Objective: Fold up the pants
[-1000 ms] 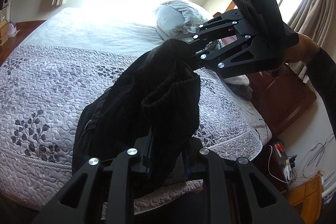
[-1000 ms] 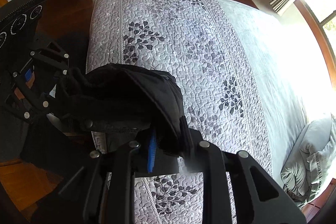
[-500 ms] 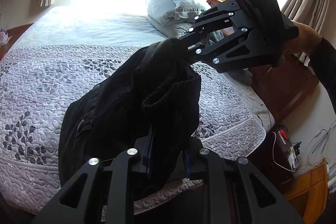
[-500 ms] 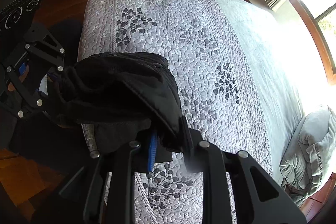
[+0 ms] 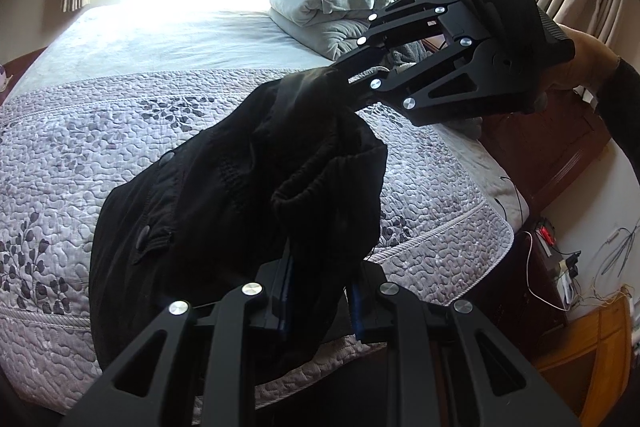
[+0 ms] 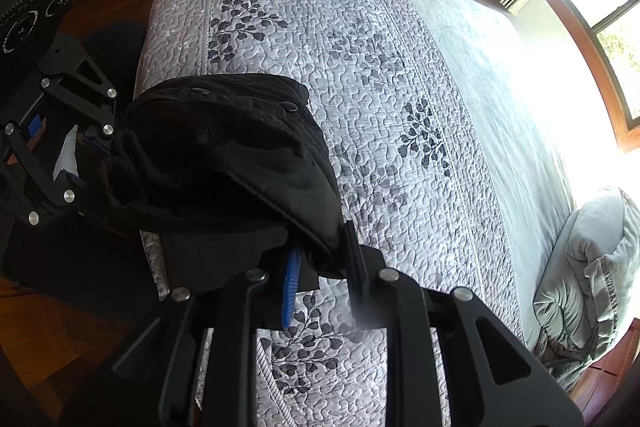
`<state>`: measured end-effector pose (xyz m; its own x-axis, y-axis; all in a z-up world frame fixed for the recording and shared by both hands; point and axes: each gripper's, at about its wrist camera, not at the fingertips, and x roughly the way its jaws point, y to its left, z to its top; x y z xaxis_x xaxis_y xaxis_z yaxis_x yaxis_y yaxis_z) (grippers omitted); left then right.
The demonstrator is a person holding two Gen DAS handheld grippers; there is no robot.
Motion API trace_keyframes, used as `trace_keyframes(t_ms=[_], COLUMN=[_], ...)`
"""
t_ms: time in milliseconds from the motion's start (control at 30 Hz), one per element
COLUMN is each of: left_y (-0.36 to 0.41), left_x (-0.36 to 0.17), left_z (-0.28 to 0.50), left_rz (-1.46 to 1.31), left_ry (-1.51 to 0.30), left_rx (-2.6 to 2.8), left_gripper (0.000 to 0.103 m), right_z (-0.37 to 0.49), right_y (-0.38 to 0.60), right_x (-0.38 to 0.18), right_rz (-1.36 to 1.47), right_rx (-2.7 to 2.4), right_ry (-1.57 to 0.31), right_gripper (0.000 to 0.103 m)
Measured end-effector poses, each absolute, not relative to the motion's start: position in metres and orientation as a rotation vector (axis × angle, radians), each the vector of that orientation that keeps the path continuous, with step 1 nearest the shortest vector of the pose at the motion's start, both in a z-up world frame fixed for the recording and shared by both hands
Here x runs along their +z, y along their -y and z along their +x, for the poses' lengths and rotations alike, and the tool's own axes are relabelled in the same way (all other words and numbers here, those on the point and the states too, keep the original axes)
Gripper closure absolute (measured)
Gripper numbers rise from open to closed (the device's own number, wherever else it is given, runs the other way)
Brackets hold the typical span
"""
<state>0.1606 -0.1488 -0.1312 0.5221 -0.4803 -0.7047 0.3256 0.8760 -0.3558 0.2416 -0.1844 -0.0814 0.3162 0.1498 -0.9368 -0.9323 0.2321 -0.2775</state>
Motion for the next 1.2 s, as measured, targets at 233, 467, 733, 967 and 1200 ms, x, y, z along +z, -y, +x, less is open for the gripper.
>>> trace_keyframes(t_ms=[233, 467, 733, 967, 1200], left_y=[0.165, 0.180, 0.198, 0.208, 0.218], left_x=[-0.145, -0.163, -0.186, -0.206, -0.223], left_z=[0.166, 0.174, 0.181, 0.190, 0.195], left_rz=[-0.148, -0.120, -0.103, -0.092, -0.069], left_ry=[-0.932, -0.976, -1.029, -1.070, -1.101], left_rx=[-0.486, -0.485, -0.486, -0.485, -0.477], left_gripper=[0.081, 0.081, 0.081, 0.081, 0.081], right_z=[0.243, 0.245, 0.250, 0.258, 0.266], right_y=[0.202, 0.219, 0.235, 0.245, 0.255], right_x=[-0.097, -0.118, -0.147, -0.171, -0.192], right_rz=[-1.052, -1.046, -1.027, -1.002, -0.985], right_rx=[0.918, 0.917, 0.923, 0.934, 0.949], right_ry=[-0.940, -0.937, -0.954, -0.969, -0.983], right_gripper=[0.083, 0.083, 0.083, 0.083, 0.083])
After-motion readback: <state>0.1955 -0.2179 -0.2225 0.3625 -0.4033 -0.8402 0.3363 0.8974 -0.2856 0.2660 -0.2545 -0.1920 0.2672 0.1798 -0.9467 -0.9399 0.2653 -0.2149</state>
